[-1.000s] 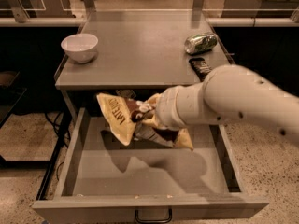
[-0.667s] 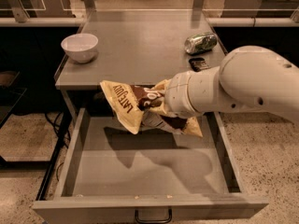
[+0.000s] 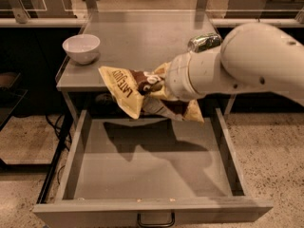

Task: Pick brown chip bag from top drawer and place on counter

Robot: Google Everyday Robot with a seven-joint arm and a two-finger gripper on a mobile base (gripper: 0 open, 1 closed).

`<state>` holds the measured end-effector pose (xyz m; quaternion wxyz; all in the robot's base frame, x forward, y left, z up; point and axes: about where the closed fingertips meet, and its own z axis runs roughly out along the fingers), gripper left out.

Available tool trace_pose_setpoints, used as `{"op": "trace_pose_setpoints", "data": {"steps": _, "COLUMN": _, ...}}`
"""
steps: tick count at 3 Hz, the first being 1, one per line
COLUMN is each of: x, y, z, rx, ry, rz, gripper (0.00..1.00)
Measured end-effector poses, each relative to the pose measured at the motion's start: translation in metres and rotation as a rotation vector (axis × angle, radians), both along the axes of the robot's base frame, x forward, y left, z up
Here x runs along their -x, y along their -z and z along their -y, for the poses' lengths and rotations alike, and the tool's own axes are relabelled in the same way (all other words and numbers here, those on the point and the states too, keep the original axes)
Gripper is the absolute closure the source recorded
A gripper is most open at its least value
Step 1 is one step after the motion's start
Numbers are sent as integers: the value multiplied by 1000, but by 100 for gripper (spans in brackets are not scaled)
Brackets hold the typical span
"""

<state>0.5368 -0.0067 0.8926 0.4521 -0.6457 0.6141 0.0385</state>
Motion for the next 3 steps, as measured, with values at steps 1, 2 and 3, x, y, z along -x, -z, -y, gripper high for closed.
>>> {"op": "trace_pose_setpoints", "data": {"steps": 1, "x": -39, "y": -28, "z": -13, "rx": -17, "ry": -104, "rz": 46, "gripper": 100}}
{"op": "trace_pose_setpoints", "data": {"steps": 2, "x": -84, "y": -55, "z": -26, "rx": -57, "ry": -163, "rz": 83, "gripper": 100}}
{"op": "trace_pose_setpoints", "data": {"steps": 3, "x": -133, "y": -73, "z": -48, "rx": -60, "ry": -207, "rz": 124, "gripper": 100}}
